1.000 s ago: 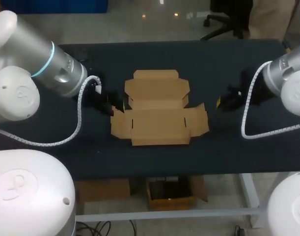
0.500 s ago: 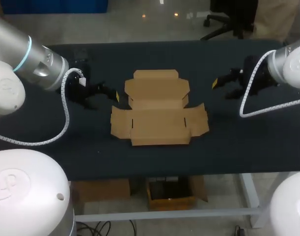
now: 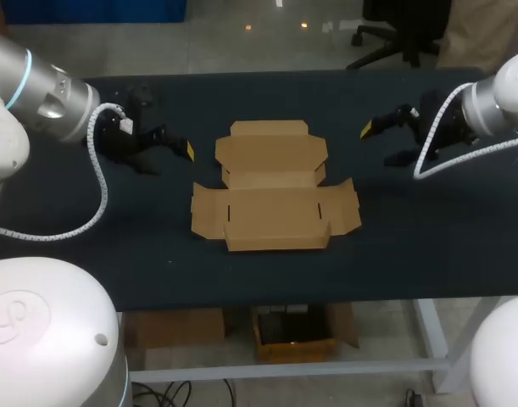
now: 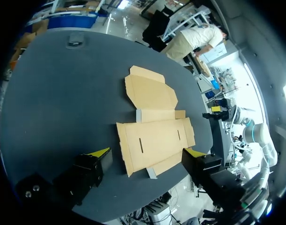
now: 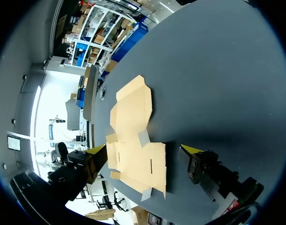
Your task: Assemble the packaging by folding the flat box into shape, placing the metal phone stand inside, and closing the box properly
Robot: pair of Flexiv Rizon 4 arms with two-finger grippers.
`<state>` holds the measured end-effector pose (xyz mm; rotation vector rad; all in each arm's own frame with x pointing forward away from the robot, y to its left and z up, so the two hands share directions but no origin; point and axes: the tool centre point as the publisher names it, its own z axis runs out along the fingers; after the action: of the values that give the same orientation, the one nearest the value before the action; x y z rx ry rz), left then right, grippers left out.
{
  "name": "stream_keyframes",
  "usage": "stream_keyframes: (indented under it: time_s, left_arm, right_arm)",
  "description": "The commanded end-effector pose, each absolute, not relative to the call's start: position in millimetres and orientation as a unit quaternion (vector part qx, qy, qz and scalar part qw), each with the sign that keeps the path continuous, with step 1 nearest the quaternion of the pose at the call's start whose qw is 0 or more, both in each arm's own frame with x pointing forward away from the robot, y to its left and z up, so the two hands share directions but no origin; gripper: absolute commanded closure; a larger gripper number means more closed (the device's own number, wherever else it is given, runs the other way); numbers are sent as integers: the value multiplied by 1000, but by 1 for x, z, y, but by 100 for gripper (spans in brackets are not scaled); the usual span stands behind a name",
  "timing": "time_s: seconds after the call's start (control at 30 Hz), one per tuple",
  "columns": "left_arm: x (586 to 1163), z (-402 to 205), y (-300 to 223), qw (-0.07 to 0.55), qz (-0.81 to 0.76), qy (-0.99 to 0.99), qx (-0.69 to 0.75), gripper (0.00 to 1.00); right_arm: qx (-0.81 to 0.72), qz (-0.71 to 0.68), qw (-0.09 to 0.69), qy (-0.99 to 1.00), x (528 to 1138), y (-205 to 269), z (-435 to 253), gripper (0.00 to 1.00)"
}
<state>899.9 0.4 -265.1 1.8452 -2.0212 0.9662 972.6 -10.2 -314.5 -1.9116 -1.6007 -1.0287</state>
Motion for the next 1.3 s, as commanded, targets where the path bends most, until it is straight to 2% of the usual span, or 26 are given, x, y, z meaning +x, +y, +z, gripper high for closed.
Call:
stream_keyframes:
  time_s: [0.03,0.43,0.77,0.83,0.97,1.0,1.17,1.3]
  left_arm:
    - [902,-265,0,120,327,-693,632,0]
    - [905,-264,-2,130,341,-692,622,0]
    - [922,-254,-4,122,340,-712,602,0]
    - [928,-252,-1,127,342,-712,600,0]
    - [936,-251,2,131,341,-715,596,0]
    - [938,-250,3,131,342,-715,596,0]
    - [945,-249,8,137,346,-716,590,0]
    - [950,-248,10,138,347,-717,589,0]
  right_arm:
    - [-654,-366,297,-592,976,-14,-315,0]
    - [-656,-376,302,-581,980,-13,-318,0]
    - [-657,-321,331,-596,1011,20,-328,0]
    - [-655,-315,335,-600,1014,24,-332,34]
    - [-655,-307,339,-601,1019,26,-339,35]
    - [-655,-307,341,-601,1020,26,-342,50]
    - [-648,-313,340,-606,1021,27,-351,51]
    - [-640,-320,334,-614,1022,29,-358,47]
